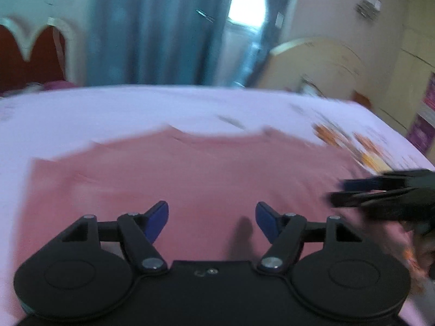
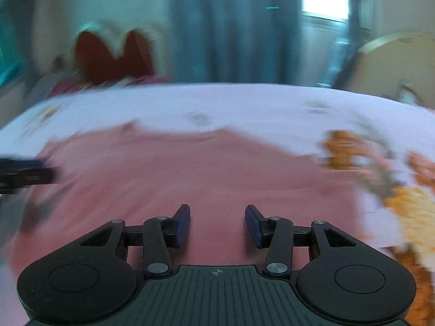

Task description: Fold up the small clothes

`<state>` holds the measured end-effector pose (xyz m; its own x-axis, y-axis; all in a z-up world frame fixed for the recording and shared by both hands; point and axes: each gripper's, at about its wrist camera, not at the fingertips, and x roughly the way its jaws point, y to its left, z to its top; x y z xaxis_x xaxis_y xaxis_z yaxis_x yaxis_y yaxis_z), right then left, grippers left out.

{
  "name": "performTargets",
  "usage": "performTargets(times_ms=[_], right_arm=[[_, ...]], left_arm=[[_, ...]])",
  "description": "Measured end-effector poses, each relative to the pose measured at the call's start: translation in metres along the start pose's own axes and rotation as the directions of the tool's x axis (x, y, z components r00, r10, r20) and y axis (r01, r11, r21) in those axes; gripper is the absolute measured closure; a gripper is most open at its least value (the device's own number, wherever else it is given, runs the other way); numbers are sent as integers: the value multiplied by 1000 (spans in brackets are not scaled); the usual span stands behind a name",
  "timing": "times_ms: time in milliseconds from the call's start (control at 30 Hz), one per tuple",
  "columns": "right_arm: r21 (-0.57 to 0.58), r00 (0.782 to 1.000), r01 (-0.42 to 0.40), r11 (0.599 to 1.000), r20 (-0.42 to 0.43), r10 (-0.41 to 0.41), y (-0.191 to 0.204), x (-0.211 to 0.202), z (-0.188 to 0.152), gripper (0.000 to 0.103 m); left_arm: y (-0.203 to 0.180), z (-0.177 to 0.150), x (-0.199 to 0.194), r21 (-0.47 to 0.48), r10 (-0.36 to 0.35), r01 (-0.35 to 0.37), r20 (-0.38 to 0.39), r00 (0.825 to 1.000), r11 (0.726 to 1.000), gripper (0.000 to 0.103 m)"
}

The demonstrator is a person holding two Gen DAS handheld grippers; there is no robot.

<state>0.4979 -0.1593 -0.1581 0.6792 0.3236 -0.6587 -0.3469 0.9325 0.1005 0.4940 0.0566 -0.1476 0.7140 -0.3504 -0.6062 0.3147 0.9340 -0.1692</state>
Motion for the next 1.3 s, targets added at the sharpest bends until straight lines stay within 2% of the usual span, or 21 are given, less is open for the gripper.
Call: performTargets(times_ms=[67, 133, 167, 200, 267, 300, 367, 400, 467, 533, 600, 733, 833, 900, 967, 1033, 1100, 1200, 1300], right_arm=[[-32, 1000, 12, 999, 1, -12, 15, 4, -7, 57], [-15, 1000, 12, 1000, -2, -12, 8, 3, -8, 57], [1, 1000, 20, 1000, -5, -20, -1, 0, -9, 57], [23, 998, 57, 998, -9, -57, -16, -6, -12, 57], [79, 993, 122, 989, -18, -121, -45, -21, -23, 58], [106, 986, 168, 980, -36, -165, -61, -27, -30, 57], [172, 988, 155, 973, -41, -150, -89, -42, -41, 57], [160, 983, 179, 971, -57, -172, -92, -46, -43, 58], [115, 977, 213, 970, -58, -207, -84, -55, -43, 57], [140, 987, 157, 978, -5, -158, -69, -70, -40, 57], [120, 995, 95, 988, 26, -99, -40, -77, -37, 57], [65, 999, -45, 997, -9, 45, 24, -67, -38, 57], [-11, 995, -52, 999, -84, 51, 59, -55, -50, 57], [-78, 997, -31, 996, -74, 25, 69, -59, -60, 57], [-79, 997, -19, 997, -73, 13, 58, -68, -62, 57], [-27, 994, 89, 996, -65, -90, 30, -79, -67, 57], [82, 980, 183, 980, -93, -176, -14, -89, -74, 57], [163, 979, 188, 969, -110, -171, -51, -101, -80, 58], [121, 976, 195, 973, -122, -180, -50, -103, -74, 58]], left_arm=[[-10, -10, 7, 30, -5, 5, -26, 1000, 1000, 33], [-9, -15, 6, 58, 16, -14, -21, 1000, 998, 33], [0, -16, 2, 47, 28, -27, -19, 999, 999, 32], [9, -18, -3, 31, 45, -45, -14, 999, 999, 31], [34, -26, -18, -12, 95, -95, -18, 995, 995, 34], [49, -31, -27, -35, 90, -90, -6, 996, 995, 34], [70, -41, -42, -44, 176, -178, -33, 984, 983, 33], [75, -45, -49, -31, 177, -178, -27, 984, 984, 31], [74, -46, -60, -61, 190, -192, -28, 981, 980, 33], [58, -44, -65, -42, 197, -197, -5, 980, 979, 33], [35, -46, -67, -23, 175, -174, 20, 984, 984, 33], [-11, -54, -54, -4, 93, -93, 9, 996, 996, 33], [-27, -63, -45, 15, 90, -89, -16, 996, 996, 30], [-25, -69, -45, 10, 100, -100, -24, 995, 995, 30], [-8, -77, -55, -14, 125, -125, -17, 992, 992, 30], [14, -85, -71, -45, 155, -155, -8, 988, 987, 31], [33, -92, -84, -53, 211, -211, -6, 978, 976, 33], [51, -98, -96, -54, 242, -242, -10, 970, 969, 32], [51, -96, -100, -60, 249, -249, -12, 968, 967, 32]])
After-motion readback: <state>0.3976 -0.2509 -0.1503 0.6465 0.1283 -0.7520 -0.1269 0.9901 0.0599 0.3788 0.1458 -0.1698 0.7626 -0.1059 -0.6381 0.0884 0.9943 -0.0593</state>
